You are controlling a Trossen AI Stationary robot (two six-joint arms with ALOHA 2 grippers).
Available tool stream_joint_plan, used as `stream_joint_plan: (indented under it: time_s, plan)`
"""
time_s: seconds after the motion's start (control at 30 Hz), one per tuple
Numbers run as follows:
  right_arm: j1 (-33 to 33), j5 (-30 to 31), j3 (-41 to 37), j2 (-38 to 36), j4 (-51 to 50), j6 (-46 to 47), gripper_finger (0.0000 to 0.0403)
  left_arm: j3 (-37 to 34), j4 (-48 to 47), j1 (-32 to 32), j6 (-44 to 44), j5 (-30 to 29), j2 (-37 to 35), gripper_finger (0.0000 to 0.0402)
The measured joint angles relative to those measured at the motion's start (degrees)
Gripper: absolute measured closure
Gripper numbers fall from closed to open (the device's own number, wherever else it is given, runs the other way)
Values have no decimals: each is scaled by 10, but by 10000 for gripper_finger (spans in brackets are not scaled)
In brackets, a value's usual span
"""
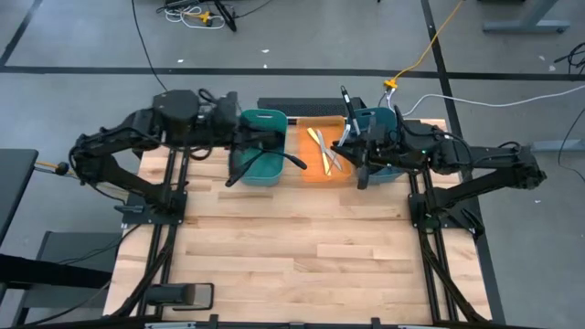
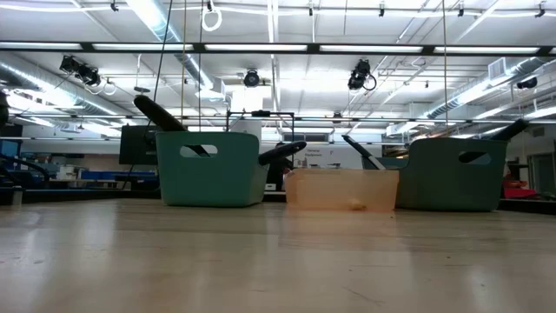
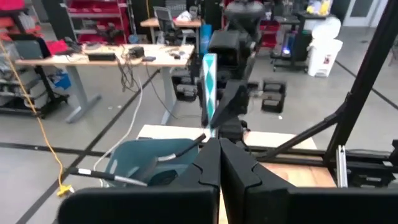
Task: Pick & Place Kitchen Items
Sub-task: Put the white patterned table knife into the orange bin
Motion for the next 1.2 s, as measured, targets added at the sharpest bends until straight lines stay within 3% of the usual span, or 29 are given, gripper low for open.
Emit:
stream_joint_plan:
  time_s: [0.23,0.77,1.2]
  plan:
    - [-57,-11,0,22,-5,0,363,0,-9,-11,2,-44,-35,400]
    - [-222,-12,0,54,-5,-5,365,0,-11,-11,-7,-77,-45,400]
    - [-305,-98,0,54,-11,-7,365,0,-23,-12,6,-119,-45,400]
